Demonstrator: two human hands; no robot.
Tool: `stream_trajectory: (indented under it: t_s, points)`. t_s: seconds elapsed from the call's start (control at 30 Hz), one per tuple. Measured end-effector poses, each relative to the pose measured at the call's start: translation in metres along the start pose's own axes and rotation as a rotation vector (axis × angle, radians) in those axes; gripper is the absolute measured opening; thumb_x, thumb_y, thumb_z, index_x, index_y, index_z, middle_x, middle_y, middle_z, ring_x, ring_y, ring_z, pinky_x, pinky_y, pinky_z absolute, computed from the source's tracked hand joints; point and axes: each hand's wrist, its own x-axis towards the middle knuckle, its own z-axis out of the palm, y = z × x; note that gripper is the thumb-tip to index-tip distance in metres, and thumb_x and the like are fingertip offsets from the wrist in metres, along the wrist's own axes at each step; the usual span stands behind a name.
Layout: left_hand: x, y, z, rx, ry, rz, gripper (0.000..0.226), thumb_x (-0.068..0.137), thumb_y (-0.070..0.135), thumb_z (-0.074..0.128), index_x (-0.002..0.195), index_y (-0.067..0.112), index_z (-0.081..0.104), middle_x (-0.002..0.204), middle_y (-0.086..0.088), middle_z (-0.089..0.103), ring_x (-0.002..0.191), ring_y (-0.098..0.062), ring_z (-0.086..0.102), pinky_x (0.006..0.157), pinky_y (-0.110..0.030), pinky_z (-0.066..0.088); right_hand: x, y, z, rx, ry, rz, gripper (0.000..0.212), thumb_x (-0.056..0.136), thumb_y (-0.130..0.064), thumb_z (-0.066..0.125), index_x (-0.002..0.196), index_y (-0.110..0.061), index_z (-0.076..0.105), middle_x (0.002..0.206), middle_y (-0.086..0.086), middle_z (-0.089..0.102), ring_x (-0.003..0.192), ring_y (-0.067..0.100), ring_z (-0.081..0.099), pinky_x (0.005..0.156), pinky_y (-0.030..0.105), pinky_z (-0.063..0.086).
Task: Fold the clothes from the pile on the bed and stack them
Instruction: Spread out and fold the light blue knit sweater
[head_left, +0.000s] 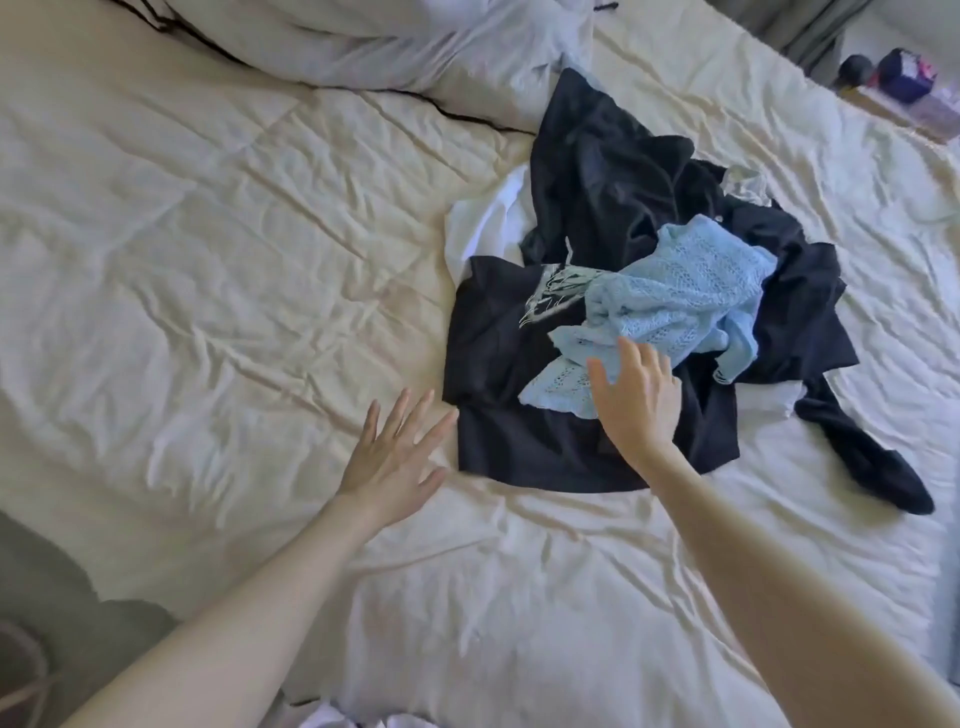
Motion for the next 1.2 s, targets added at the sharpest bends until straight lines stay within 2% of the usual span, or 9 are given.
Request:
stream_trajectory:
  t_s: [0.2,0.3,0.43,0.67,0.8,0.9,1.0,1.07,1.2]
  points:
    - [0.05,0.029,0.055,-0.044,-0.061,0.097,0.065,0.098,0.044,0.03,0.149,0.033,-0.01,0.157,-0.002,-0.02,0.143,-0.023,-0.021,0.114,-0.046,-0.009,0.053,0.016,0.048,0.287,-0.026,0.426,0.068,0.088,-0.054,0.053,0.134,-0.005,0.041,0.133,0.011,0.045,0.123,0.027,0.042,0.093,0.037,0.038]
    - [0.065,0.033,0.068,-0.019,-0.136,0.125,0.058,0.099,0.043,0.027,0.151,0.028,0.004,0.158,-0.004,-0.015,0.144,-0.023,-0.016,0.115,-0.044,-0.006,0.072,0.021,0.061,0.405,0.071,0.441,0.021,0.094,-0.028,0.053,0.083,-0.009,0.053,0.103,0.007,0.053,0.089,0.019,0.048,0.071,0.021,0.032]
    - [0.067,0.039,0.065,-0.101,-0.244,0.063,0.053,0.1,0.041,0.027,0.15,0.021,0.02,0.159,-0.003,-0.003,0.146,-0.021,-0.008,0.116,-0.041,0.003,0.052,0.018,0.055,0.676,0.12,0.438,0.043,0.092,-0.01,0.051,0.058,-0.017,0.024,0.06,-0.006,0.031,0.052,0.007,0.026,0.051,0.021,0.022]
    - [0.031,0.072,0.014,-0.963,-0.048,-0.217,0.045,0.099,0.035,0.041,0.142,0.02,0.038,0.15,0.007,0.03,0.132,0.002,0.025,0.099,-0.002,0.019,-0.073,-0.003,0.033,0.877,-0.083,0.369,0.046,0.096,-0.014,0.052,0.06,-0.018,0.023,0.054,-0.009,0.023,0.047,0.005,0.027,0.045,0.015,0.026]
    - [0.012,0.101,-0.031,-1.407,-0.099,-0.241,0.016,0.097,0.031,0.049,0.11,0.039,0.053,0.105,0.033,0.057,0.095,0.021,0.05,0.078,0.001,0.036,-0.122,0.002,0.011,0.824,-0.297,0.207,0.041,0.097,-0.018,0.05,0.06,-0.019,0.032,0.054,-0.009,0.03,0.052,0.007,0.028,0.05,0.022,0.023]
    - [0.006,0.118,-0.048,-1.413,-0.152,-0.243,0.02,0.09,0.017,0.062,0.105,0.028,0.056,0.096,0.012,0.065,0.076,0.008,0.061,0.067,-0.004,0.045,-0.154,0.0,-0.006,0.736,-0.42,0.055,0.041,0.094,-0.016,0.054,0.057,-0.02,0.038,0.05,-0.008,0.037,0.051,0.007,0.03,0.051,0.022,0.024]
    - [-0.017,0.121,-0.048,-1.28,-0.071,-0.344,0.014,0.084,0.005,0.066,0.098,0.004,0.065,0.091,-0.006,0.067,0.078,-0.014,0.061,0.078,-0.027,0.05,-0.179,0.003,-0.022,0.718,-0.528,-0.014,0.033,0.093,-0.016,0.057,0.061,-0.012,0.049,0.053,-0.006,0.043,0.057,0.013,0.036,0.052,0.02,0.028]
    - [-0.048,0.113,-0.037,-1.146,-0.09,-0.336,0.014,0.084,0.005,0.066,0.097,0.005,0.067,0.087,-0.004,0.065,0.078,-0.015,0.058,0.077,-0.027,0.045,-0.192,0.011,-0.027,0.698,-0.672,-0.022,0.023,0.092,-0.019,0.059,0.072,-0.008,0.062,0.066,0.002,0.059,0.066,0.013,0.046,0.058,0.017,0.033]
    - [-0.102,0.086,-0.005,-0.751,-0.412,-0.262,0.004,0.083,0.01,0.066,0.085,0.013,0.066,0.065,0.006,0.055,0.053,0.004,0.046,0.053,-0.014,0.034,-0.206,0.027,-0.022,0.709,-0.836,0.066,0.018,0.091,-0.021,0.062,0.102,-0.011,0.073,0.1,0.004,0.072,0.085,0.011,0.061,0.075,0.02,0.042]
